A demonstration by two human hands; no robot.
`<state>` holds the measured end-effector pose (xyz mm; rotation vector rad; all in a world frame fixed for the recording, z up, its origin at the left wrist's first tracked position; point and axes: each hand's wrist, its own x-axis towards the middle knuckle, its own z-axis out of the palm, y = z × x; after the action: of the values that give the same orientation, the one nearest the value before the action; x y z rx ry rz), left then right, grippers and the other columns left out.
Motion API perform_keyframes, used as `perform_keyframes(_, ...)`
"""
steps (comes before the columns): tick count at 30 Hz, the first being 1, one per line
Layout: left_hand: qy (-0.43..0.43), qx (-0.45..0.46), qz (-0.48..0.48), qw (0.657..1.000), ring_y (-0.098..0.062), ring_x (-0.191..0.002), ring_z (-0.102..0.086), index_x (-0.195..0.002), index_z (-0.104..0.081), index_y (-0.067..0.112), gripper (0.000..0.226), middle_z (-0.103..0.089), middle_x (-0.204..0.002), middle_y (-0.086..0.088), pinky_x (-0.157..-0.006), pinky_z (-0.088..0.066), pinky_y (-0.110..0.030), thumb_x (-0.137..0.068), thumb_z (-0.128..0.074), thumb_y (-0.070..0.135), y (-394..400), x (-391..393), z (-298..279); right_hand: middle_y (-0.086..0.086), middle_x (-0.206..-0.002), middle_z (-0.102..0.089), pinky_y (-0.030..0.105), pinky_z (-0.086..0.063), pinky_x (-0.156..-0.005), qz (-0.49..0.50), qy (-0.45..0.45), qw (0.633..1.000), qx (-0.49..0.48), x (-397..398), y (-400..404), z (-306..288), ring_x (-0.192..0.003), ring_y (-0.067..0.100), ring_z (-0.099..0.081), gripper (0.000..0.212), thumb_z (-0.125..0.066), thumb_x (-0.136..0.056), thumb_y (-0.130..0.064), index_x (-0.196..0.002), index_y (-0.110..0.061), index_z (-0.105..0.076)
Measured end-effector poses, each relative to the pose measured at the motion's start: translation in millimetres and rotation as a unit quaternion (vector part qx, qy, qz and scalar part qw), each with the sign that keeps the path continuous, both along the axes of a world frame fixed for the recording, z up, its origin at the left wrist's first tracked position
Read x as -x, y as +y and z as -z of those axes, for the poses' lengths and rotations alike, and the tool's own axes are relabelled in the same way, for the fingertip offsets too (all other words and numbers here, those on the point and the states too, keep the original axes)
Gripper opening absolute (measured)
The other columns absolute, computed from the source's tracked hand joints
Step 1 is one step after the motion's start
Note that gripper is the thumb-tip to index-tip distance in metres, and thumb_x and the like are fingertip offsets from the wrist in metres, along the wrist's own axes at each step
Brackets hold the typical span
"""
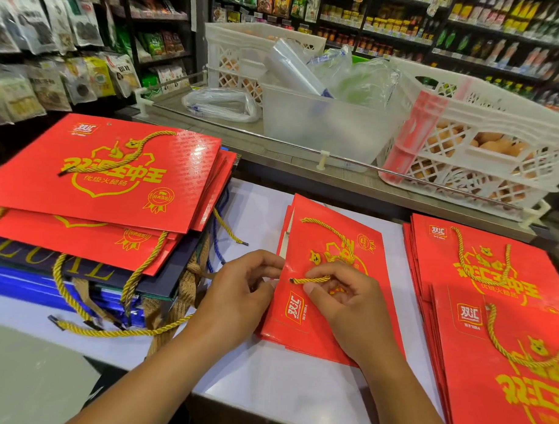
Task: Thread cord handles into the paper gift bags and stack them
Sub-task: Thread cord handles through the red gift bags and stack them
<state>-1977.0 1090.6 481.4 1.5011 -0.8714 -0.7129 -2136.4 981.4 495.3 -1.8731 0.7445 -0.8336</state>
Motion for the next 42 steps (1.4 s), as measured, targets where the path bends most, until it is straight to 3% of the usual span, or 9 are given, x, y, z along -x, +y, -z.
perform_keyframes(4,0.056,0.017,0.020,0.998,-0.026,-0.087,-0.077,-0.109,-0.073,0.016,0.030,-0.080,-0.099,-0.006,-0.070,-0.061,-0.035,-0.103,-0.053,-0.005,2,1,-6,-0.005,-0.085,-0.070,0.028,-0.052,-0.065,-0.021,0.011,0.999,0.026,-4,2,-1,-0.071,0.013,-0.060,0.015,-0.085,-0.084,-0.019,-0.090,-0.032,-0.079)
perform_keyframes(6,0.057,0.019,0.025,0.998,-0.026,-0.087,-0.077,-0.109,-0.073,0.016,0.030,-0.080,-0.099,-0.006,-0.071,-0.061,-0.036,-0.103,-0.052,-0.005,2,1,-6,-0.002,-0.085,-0.071,0.038,-0.054,-0.069,-0.026,0.015,0.999,0.033,-6,2,0,-0.075,0.019,-0.061,0.005,-0.082,-0.088,-0.025,-0.088,-0.028,-0.078)
perform_keyframes(11,0.050,0.027,0.029,0.998,-0.022,-0.090,-0.077,-0.111,-0.073,0.015,0.032,-0.080,-0.100,-0.004,-0.073,-0.060,-0.032,-0.103,-0.052,-0.007,2,1,-6,0.004,-0.077,-0.066,0.052,-0.052,-0.069,-0.016,0.006,0.999,0.049,-11,2,6,-0.072,0.027,-0.060,0.019,-0.076,-0.089,-0.037,-0.081,-0.020,-0.074)
perform_keyframes(17,0.055,0.036,0.028,0.997,-0.019,-0.084,-0.076,-0.108,-0.075,0.016,0.036,-0.080,-0.099,-0.004,-0.067,-0.058,-0.026,-0.100,-0.053,-0.011,3,-1,-9,0.002,-0.070,-0.057,0.045,-0.047,-0.061,-0.017,0.016,0.996,0.082,-17,3,10,-0.064,0.022,-0.053,0.022,-0.078,-0.085,-0.038,-0.074,-0.021,-0.069)
perform_keyframes(24,0.043,0.032,0.013,0.998,-0.027,-0.081,-0.074,-0.101,-0.076,0.018,0.029,-0.078,-0.092,-0.005,-0.071,-0.063,-0.040,-0.096,-0.061,-0.007,1,-2,-6,0.006,-0.072,-0.064,0.045,-0.047,-0.065,-0.038,-0.011,0.998,0.039,-14,3,8,-0.069,0.028,-0.057,0.018,-0.072,-0.096,-0.019,-0.078,-0.018,-0.070)
perform_keyframes(28,0.012,0.024,0.006,1.000,-0.017,-0.074,-0.068,-0.097,-0.073,0.018,0.028,-0.075,-0.086,-0.004,-0.069,-0.059,-0.037,-0.095,-0.063,-0.007,-2,-3,-2,0.012,-0.067,-0.057,0.044,-0.043,-0.059,-0.034,-0.006,0.998,0.049,-18,5,10,-0.063,0.030,-0.050,0.015,-0.074,-0.090,-0.028,-0.076,-0.022,-0.069)
perform_keyframes(34,-0.043,0.009,0.011,0.999,-0.011,-0.070,-0.061,-0.083,-0.069,0.023,0.033,-0.064,-0.076,-0.005,-0.069,-0.055,-0.043,-0.093,-0.061,-0.008,-4,-2,4,0.016,-0.067,-0.056,0.040,-0.042,-0.056,-0.035,-0.006,0.999,0.034,-14,4,9,-0.062,0.029,-0.049,0.017,-0.076,-0.091,-0.023,-0.076,-0.022,-0.069)
perform_keyframes(38,-0.057,0.007,0.022,0.998,-0.016,-0.073,-0.066,-0.086,-0.073,0.022,0.029,-0.068,-0.081,-0.012,-0.078,-0.059,-0.051,-0.096,-0.062,-0.002,-3,-1,5,0.010,-0.064,-0.052,0.026,-0.038,-0.055,-0.058,-0.003,0.998,-0.012,-10,2,8,-0.061,0.013,-0.046,0.024,-0.076,-0.089,-0.002,-0.078,-0.023,-0.072)
perform_keyframes(42,-0.061,0.009,0.039,0.997,-0.028,-0.089,-0.074,-0.100,-0.079,0.028,0.030,-0.076,-0.092,-0.005,-0.085,-0.060,-0.057,-0.100,-0.060,0.004,0,0,5,0.003,-0.066,-0.051,0.027,-0.041,-0.059,-0.050,-0.012,0.998,-0.029,-10,0,9,-0.064,0.013,-0.047,0.021,-0.075,-0.089,-0.002,-0.082,-0.022,-0.073)
